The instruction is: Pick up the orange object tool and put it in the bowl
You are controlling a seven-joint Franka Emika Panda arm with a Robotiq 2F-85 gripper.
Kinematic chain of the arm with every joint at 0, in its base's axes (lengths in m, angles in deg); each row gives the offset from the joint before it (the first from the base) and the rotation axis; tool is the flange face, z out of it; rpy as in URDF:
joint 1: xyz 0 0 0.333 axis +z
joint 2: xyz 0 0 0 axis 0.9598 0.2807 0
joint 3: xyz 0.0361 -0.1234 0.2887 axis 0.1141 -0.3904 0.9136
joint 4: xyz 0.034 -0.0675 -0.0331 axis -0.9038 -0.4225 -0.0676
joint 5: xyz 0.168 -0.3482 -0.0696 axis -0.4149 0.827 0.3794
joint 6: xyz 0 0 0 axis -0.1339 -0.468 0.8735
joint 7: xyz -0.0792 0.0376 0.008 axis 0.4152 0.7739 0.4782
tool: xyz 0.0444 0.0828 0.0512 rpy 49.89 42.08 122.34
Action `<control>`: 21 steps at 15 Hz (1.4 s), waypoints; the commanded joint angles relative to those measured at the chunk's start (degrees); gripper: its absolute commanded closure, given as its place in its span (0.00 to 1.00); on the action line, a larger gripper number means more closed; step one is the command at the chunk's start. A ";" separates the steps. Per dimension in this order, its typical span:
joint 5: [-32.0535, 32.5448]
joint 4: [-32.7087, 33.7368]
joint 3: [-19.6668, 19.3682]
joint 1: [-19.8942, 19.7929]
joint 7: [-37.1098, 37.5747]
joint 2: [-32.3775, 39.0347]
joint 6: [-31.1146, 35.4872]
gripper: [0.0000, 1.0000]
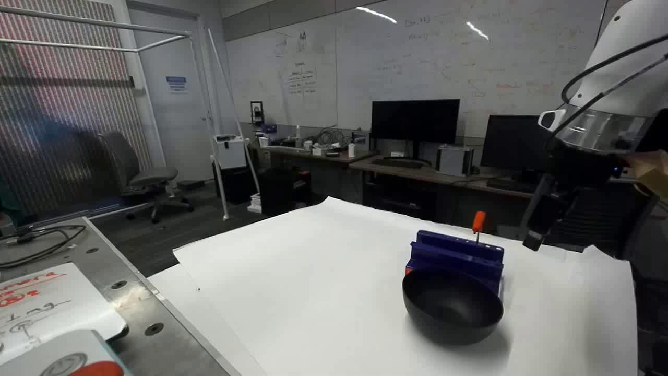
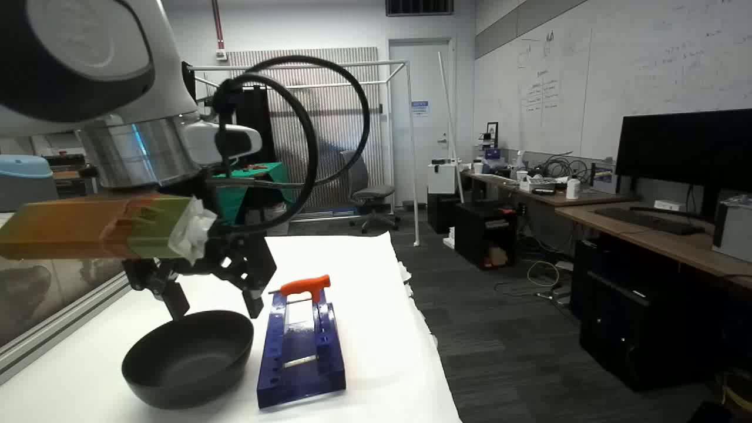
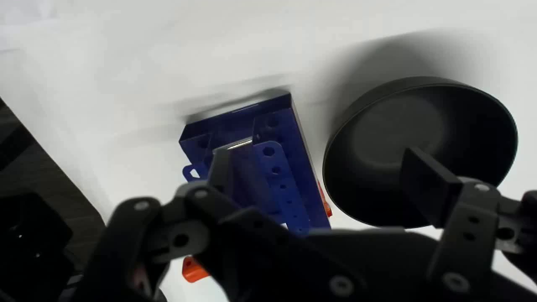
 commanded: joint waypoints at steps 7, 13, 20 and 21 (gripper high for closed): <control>0.06 0.21 -0.14 0.12 0.02 -0.16 -0.17 0.00; -1.91 7.03 1.16 -1.38 8.12 5.13 -2.50 0.00; -2.05 29.42 0.17 -3.92 24.81 19.43 -17.44 0.00; -2.12 31.72 -0.25 -4.10 27.16 21.48 -18.68 0.00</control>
